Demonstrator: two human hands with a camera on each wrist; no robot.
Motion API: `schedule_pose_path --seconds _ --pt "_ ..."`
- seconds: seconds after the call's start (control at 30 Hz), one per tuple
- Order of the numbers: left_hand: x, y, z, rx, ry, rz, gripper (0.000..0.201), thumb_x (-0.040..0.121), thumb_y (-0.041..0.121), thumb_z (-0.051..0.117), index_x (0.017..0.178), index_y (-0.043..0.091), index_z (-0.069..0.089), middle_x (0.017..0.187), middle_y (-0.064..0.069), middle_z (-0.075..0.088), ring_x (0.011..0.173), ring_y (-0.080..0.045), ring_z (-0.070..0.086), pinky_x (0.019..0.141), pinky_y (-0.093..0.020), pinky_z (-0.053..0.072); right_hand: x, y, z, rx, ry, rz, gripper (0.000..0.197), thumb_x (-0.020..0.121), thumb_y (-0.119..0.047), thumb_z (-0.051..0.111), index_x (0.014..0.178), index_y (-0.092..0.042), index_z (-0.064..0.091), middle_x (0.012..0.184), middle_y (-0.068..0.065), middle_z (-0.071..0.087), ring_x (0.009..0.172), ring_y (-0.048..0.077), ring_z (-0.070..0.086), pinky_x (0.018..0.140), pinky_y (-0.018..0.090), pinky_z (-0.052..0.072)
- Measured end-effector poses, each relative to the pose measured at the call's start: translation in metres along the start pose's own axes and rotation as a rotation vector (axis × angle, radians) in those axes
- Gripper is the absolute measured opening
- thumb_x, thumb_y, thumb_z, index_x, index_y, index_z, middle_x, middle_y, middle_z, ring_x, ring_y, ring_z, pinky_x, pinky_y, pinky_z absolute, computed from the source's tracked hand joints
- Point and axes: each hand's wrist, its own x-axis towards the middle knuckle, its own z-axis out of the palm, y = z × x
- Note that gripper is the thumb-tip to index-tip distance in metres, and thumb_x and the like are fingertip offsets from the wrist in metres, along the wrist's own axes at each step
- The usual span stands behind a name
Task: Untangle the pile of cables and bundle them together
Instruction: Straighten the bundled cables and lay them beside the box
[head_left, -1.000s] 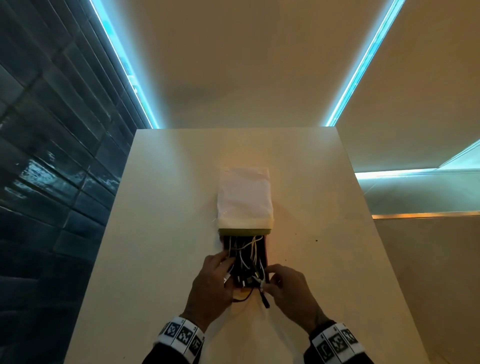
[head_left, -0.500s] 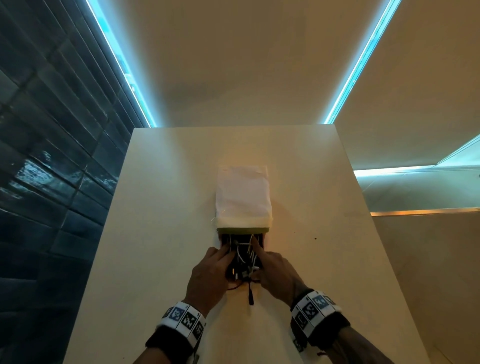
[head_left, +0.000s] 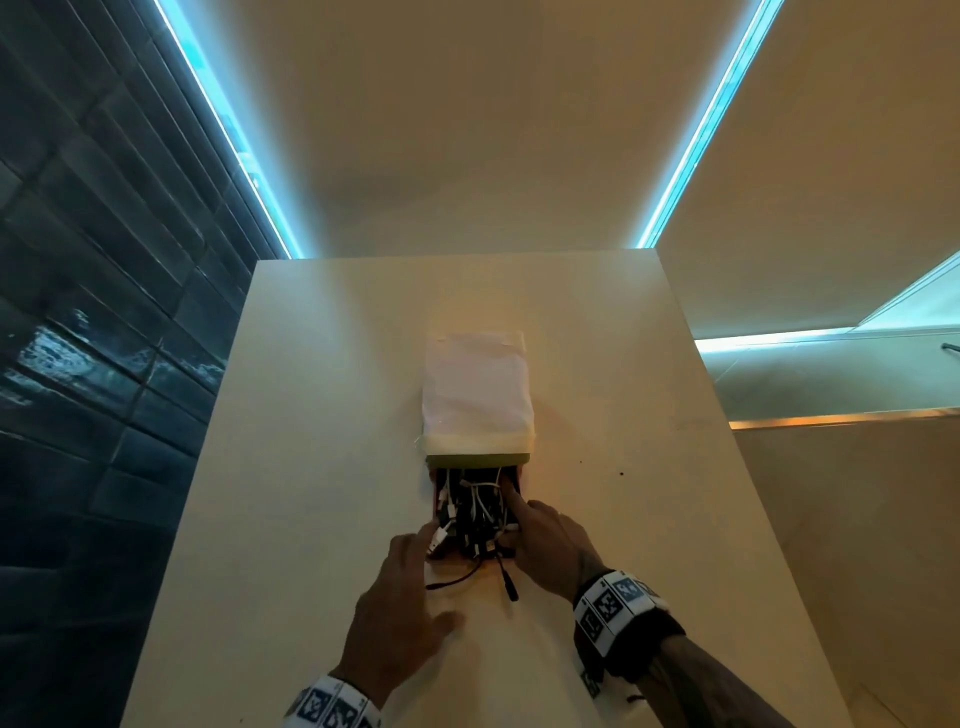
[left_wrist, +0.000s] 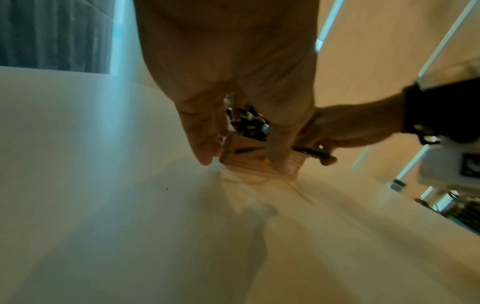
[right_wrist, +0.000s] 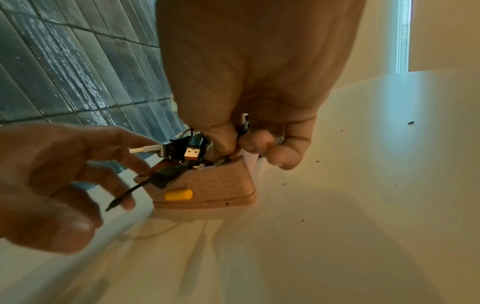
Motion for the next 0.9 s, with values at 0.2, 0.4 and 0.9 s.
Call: schedule_pose_path --seconds 0.2,0.4,0.9 --pt "0.013 0.006 -0.007 -0.241 0.139 -0.066 0.048 0.074 0.012 0.080 0.111 0.027 0.053 0.082 0.010 0.070 0.079 -0.004 0.068 0.067 -0.026 0.056 0.004 -0.002 0.002 0.046 -0.007 0.014 0.087 0.087 -0.030 0.055 0.151 -0.039 -0.004 0.109 0.011 0.057 0.089 0.035 0.059 0.067 0.036 0.046" --pt "0.021 0.017 -0.023 -0.554 0.092 -0.110 0.031 0.066 0.001 0.085 0.086 0.015 0.067 0.073 0.001 0.074 0.068 -0.011 0.071 0.068 -0.033 0.060 0.003 -0.002 0.003 0.074 0.002 0.010 0.086 0.089 -0.031 0.055 0.150 -0.040 -0.004 0.110 0.011 0.058 0.088 0.032 0.059 0.069 0.036 0.047" --pt "0.034 0.037 0.002 -0.326 0.409 -0.113 0.033 0.081 0.016 0.075 0.109 0.017 0.058 0.082 0.004 0.064 0.070 -0.008 0.061 0.054 -0.010 0.043 0.001 -0.004 0.010 0.097 0.035 0.023 0.085 0.092 -0.029 0.053 0.151 -0.038 -0.008 0.111 0.011 0.056 0.093 0.032 0.058 0.072 0.036 0.047"
